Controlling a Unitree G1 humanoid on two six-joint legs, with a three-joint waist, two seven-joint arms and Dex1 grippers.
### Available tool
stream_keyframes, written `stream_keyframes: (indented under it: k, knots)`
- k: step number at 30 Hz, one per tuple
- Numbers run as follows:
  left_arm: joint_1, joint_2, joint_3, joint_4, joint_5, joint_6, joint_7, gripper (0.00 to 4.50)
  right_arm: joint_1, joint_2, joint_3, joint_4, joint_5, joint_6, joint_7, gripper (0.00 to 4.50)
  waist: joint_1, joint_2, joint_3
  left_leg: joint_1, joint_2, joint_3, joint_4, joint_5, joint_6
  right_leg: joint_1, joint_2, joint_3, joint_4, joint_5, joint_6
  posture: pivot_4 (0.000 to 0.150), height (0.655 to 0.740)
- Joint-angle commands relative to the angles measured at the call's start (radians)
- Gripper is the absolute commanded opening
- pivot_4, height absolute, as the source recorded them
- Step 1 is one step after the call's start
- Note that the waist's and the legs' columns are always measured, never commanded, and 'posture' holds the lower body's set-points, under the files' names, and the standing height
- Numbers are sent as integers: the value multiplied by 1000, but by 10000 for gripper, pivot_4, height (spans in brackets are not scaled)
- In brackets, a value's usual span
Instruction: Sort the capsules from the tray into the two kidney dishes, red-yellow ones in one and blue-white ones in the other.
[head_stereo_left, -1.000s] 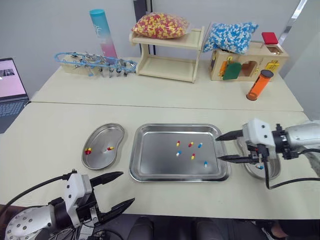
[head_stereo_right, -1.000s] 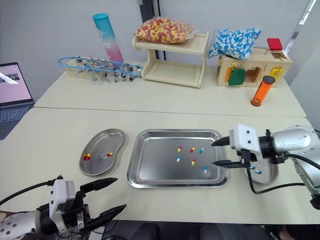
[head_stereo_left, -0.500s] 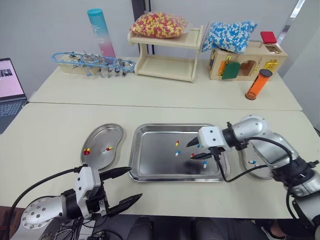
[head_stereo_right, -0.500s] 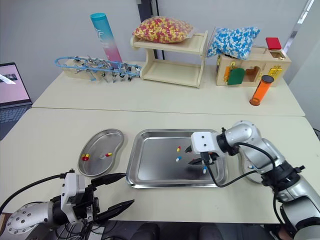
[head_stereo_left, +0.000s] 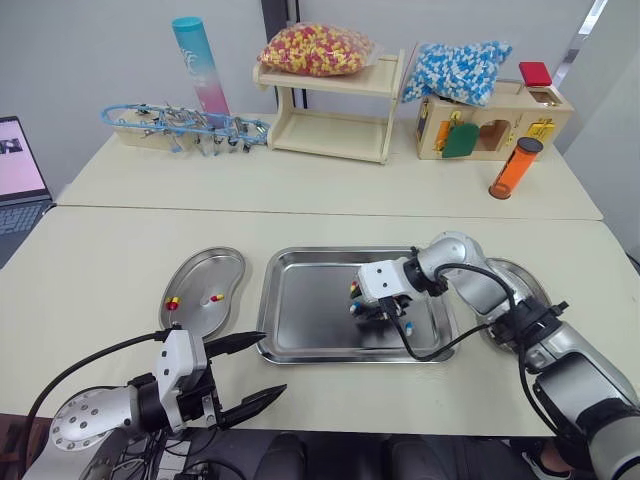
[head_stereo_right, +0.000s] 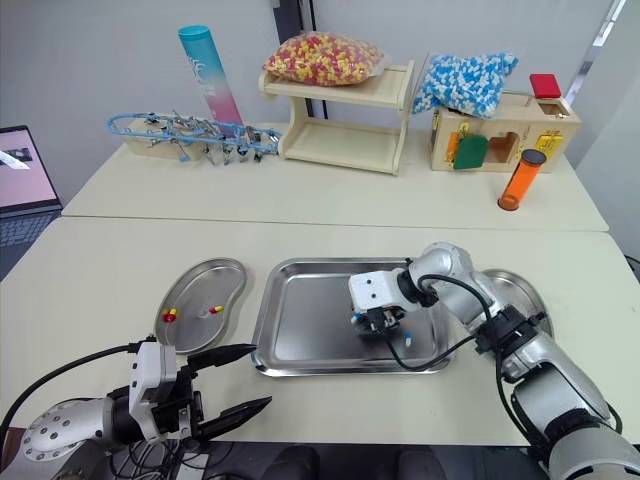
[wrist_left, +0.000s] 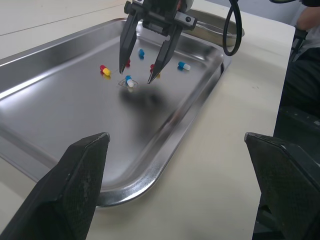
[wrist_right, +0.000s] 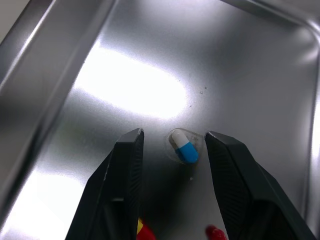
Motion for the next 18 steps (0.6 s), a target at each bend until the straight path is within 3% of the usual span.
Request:
stream_keyframes:
  k: [1,15,18]
  knots:
    - [2,9,3,-20,-1,-18,6,45000,-36,27,0,36,-15,-26,13,21378,-1,0,0,0,0,0,0,0,0,0,0,0,0,0,0,1500,7400]
    - [-2,17,-6,-45,2,4,38,45000,-47,54,3,115,-43,50,64,21378,-3,0,0,0,0,0,0,0,0,0,0,0,0,0,0,1500,7400]
    - [-6,19,-13,-53,0,10,49,45000,-46,56,-1,106,-39,67,70,15273,-3,0,0,0,0,0,0,0,0,0,0,0,0,0,0,1500,7400]
